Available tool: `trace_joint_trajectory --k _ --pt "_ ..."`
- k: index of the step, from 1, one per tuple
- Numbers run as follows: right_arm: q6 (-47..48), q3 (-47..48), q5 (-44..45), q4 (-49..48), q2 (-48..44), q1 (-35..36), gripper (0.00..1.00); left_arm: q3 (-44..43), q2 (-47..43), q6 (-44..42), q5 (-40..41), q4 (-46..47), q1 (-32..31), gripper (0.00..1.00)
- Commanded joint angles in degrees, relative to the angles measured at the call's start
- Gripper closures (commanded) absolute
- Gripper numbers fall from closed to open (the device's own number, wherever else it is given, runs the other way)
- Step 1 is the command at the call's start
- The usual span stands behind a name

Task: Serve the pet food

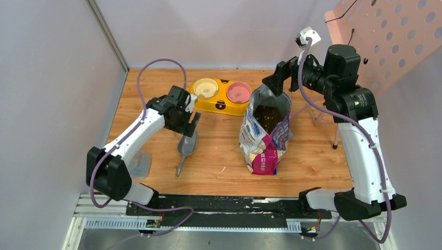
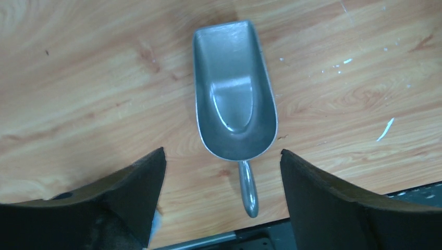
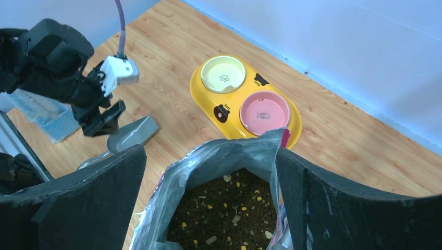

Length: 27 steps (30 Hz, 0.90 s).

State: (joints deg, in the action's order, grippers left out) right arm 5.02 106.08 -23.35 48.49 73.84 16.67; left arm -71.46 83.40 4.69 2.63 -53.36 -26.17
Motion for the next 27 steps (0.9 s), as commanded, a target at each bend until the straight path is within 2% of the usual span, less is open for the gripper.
trace_joint_trajectory --k 1,4,5,10,19,23,27 --pt "-0.76 -0.96 -3.65 -2.23 -1.10 -0.16 0.05 2.85 -3.65 4.80 -8.58 3.69 8.50 0.21" --pt "-0.53 -0.71 -3.08 -0.88 -1.37 -0.16 0.13 3.66 -1.29 3.12 -16.77 3.11 13.69 0.35" --pt "-0.04 -0.64 -3.53 -0.52 -1.41 -0.14 0.14 3.72 -0.62 2.91 -17.21 3.93 14.09 0.37" --pt "2.78 1.67 -2.83 3.94 -1.03 -0.18 0.13 5.93 0.91 4.08 -13.88 7.16 14.48 0.30" --pt "2.97 -0.33 -3.14 7.25 -3.21 -0.15 0.12 9.25 7.69 2.62 -12.29 10.41 14.48 0.38" --pt "2.98 -0.20 -2.87 7.72 -3.11 -0.20 0.12 9.25 10.91 1.23 -13.83 11.69 14.46 0.57" --pt "3.64 -1.04 -2.23 8.04 -3.56 -0.22 0.12 8.36 13.14 0.12 -14.82 11.81 14.48 0.64"
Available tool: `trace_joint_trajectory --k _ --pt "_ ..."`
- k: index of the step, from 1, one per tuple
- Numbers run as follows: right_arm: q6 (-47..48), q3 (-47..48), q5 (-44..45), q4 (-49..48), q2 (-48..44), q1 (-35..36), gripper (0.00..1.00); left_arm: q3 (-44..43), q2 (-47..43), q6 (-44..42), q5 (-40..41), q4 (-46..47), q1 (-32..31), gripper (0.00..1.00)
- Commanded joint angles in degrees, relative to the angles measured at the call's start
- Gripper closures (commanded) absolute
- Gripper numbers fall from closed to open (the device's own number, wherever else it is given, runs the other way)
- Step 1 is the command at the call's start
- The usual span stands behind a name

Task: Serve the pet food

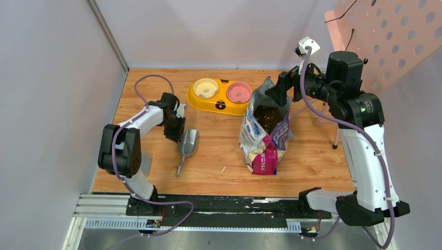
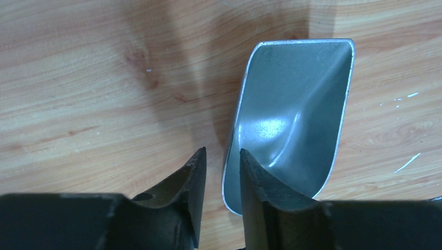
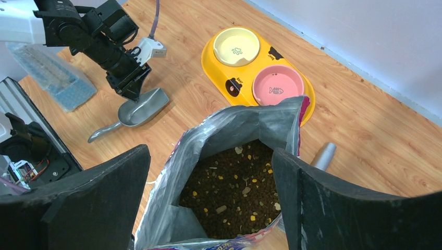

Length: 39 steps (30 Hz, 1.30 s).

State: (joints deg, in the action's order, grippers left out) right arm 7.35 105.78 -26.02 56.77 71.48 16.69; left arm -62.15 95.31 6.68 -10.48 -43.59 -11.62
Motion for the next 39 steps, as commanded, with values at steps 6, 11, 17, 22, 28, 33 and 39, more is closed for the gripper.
trace_joint_trajectory --k 6,11,17,22,28,33,39 --pt "1.35 -1.68 -0.50 -0.81 -0.82 -0.21 0.11 0.15 2.92 -1.96 -3.81 2.04 -0.62 0.65" --pt "1.52 -2.22 -0.77 -1.33 0.19 -0.24 0.11 0.84 2.98 -2.43 -4.50 2.38 -1.42 0.89" --pt "-1.75 -6.98 1.97 -5.06 -0.17 -0.25 0.12 -0.83 0.43 -2.97 -7.53 3.48 -2.14 1.00" --pt "-7.77 -7.56 -2.88 -10.27 2.81 -0.14 0.18 -2.02 -3.72 -5.00 -12.77 4.22 -2.35 1.00" --pt "-9.16 1.32 -7.39 -11.64 10.77 2.74 0.21 -6.01 -11.33 -12.79 -19.25 4.64 -2.89 1.00" --pt "-10.40 6.45 -9.53 -11.78 15.78 5.34 0.26 -13.21 -17.79 -20.58 -23.36 4.49 -5.17 1.00" --pt "-4.34 5.98 -0.21 -12.52 18.08 15.99 0.31 -25.61 -17.96 -31.88 -19.93 -1.38 -11.82 1.00"
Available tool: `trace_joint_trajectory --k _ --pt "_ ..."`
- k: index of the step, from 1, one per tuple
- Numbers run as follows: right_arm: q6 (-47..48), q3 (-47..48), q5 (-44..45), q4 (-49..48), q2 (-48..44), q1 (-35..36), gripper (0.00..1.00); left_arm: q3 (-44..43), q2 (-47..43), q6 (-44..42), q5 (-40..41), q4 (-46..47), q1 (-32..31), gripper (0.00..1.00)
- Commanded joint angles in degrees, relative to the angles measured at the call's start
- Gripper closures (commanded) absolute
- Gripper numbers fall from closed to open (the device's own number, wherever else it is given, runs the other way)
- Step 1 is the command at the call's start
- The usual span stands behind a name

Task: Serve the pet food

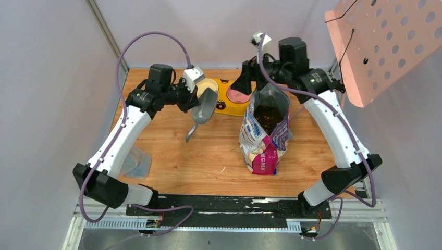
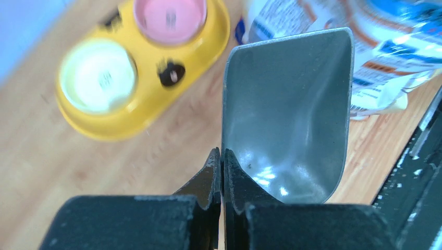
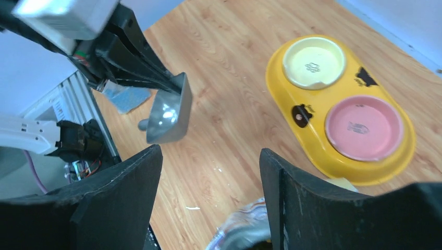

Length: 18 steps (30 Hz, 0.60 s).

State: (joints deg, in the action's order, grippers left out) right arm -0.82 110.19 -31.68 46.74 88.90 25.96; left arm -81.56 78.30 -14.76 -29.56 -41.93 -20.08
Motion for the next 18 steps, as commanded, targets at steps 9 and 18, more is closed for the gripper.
trace_joint_trajectory --k 9,18 --pt "2.45 2.64 6.68 -3.52 2.56 9.81 0.39 -13.86 -0.26 -19.26 3.22 -6.81 -7.30 1.00" --pt "2.74 -0.11 6.72 -3.06 2.48 11.95 0.39 -13.81 -1.08 -22.45 5.70 -7.63 -9.46 1.00"
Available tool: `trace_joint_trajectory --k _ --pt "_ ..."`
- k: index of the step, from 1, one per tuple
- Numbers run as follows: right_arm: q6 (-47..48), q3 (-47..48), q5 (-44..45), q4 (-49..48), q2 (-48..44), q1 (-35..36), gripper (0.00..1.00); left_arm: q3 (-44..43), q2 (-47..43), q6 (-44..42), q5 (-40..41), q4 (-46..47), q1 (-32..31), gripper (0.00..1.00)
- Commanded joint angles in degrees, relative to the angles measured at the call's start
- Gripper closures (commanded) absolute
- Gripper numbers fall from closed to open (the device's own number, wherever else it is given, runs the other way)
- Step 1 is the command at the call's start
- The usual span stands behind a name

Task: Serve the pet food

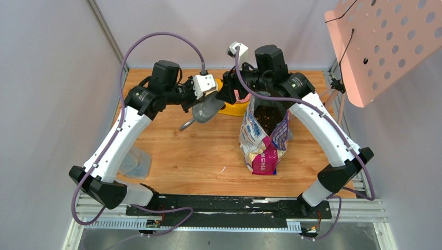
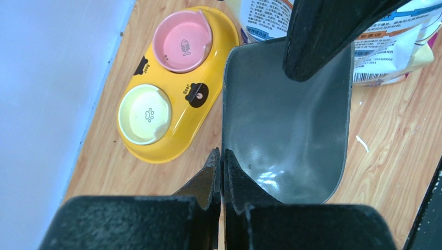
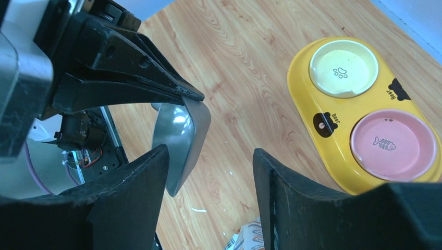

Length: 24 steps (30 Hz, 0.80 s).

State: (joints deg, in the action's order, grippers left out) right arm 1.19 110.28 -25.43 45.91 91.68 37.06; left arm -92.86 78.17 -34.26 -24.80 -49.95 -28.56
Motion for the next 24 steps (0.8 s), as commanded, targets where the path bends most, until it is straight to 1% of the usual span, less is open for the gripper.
trace_joint_trajectory --k 1,5,8,13,14,19,24 --pt "0.56 -0.36 0.47 -2.16 -0.32 0.95 0.39 -2.51 -0.98 -3.23 1.47 0.52 -1.15 1.00" --pt "-0.82 -1.36 0.51 -2.21 -0.11 1.00 0.39 -2.22 -1.44 -3.28 3.36 2.07 -1.87 1.00" --pt "-3.56 -2.46 -0.15 -2.25 -0.19 1.00 0.43 -1.73 -1.99 -3.07 4.38 3.59 -1.94 1.00" --pt "-5.86 -3.90 -1.51 -2.67 -0.31 1.00 0.60 -0.98 -2.53 -2.59 3.97 4.32 -1.90 1.00" --pt "-6.28 -3.93 -1.80 -2.80 -0.30 1.05 0.62 -0.71 -2.69 -2.15 3.62 4.37 -1.93 1.00" --pt "-7.18 -4.08 -0.98 -3.26 0.11 1.09 0.63 -0.17 -3.35 -1.39 2.86 4.50 -1.90 1.00" --pt "-7.71 -4.63 -0.36 -3.52 0.36 1.09 0.69 0.53 -3.57 -1.60 3.02 4.53 -1.94 1.00"
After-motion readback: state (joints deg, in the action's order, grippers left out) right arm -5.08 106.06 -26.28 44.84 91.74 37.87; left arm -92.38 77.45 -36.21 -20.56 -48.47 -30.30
